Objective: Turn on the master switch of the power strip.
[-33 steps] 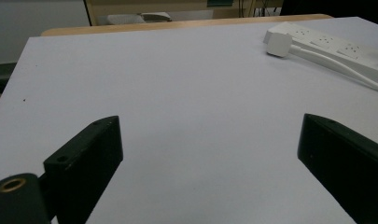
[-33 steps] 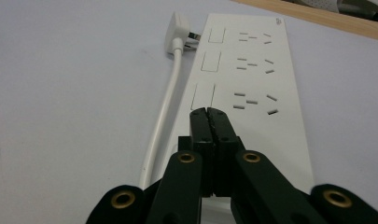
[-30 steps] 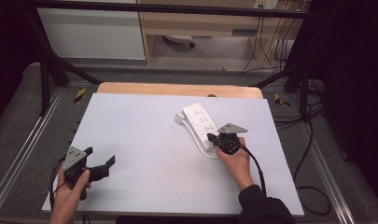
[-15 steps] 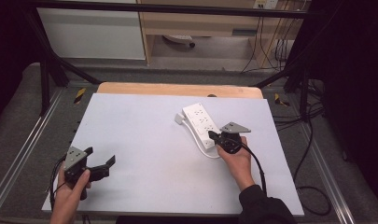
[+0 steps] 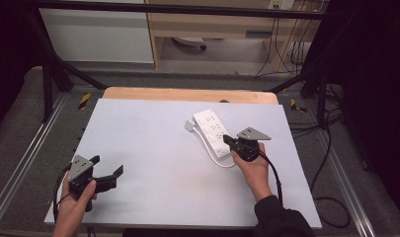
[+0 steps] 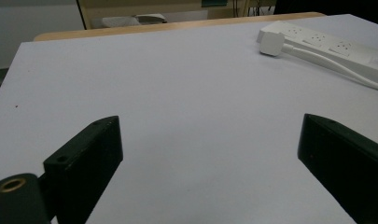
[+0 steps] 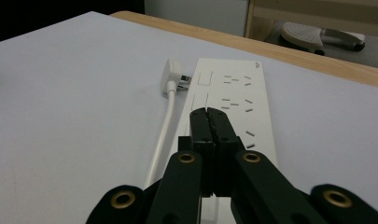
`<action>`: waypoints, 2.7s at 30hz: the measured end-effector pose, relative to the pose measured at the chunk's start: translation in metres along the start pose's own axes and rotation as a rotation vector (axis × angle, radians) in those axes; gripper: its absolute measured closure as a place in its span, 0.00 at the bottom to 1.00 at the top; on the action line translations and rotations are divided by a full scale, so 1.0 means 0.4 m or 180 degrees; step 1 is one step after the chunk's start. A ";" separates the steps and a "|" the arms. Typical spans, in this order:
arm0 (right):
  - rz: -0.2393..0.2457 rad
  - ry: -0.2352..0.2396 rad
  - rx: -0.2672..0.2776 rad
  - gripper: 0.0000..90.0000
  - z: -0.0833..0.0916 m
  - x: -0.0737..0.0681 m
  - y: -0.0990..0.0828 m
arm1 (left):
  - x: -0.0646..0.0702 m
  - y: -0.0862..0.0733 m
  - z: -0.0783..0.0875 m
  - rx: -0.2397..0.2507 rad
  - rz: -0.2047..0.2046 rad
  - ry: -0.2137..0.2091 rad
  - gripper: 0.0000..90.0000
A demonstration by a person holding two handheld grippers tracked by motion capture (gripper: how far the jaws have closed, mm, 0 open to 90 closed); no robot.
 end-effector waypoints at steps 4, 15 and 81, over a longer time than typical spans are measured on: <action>-0.0013 0.0001 0.0031 1.00 0.009 0.003 0.006 | 0.001 0.000 0.000 0.0003 -0.0001 0.0000 0.07; -0.0031 -0.0005 0.0053 1.00 0.027 0.011 0.017 | 0.001 0.000 0.001 -0.0002 -0.0010 -0.0010 0.07; -0.0229 -0.0176 0.0222 0.06 0.158 0.052 0.054 | 0.000 -0.001 0.003 -0.0011 -0.0009 -0.0040 0.07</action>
Point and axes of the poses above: each handheld gripper's, and its own axes: z roughly backward along the jaws, y roughly out of its top, x roughly to its right, the point moved 4 cm from there along -z, roughly forward along the jaws, and after that the axes turned 10 degrees about -y, right-handed, at the moved point
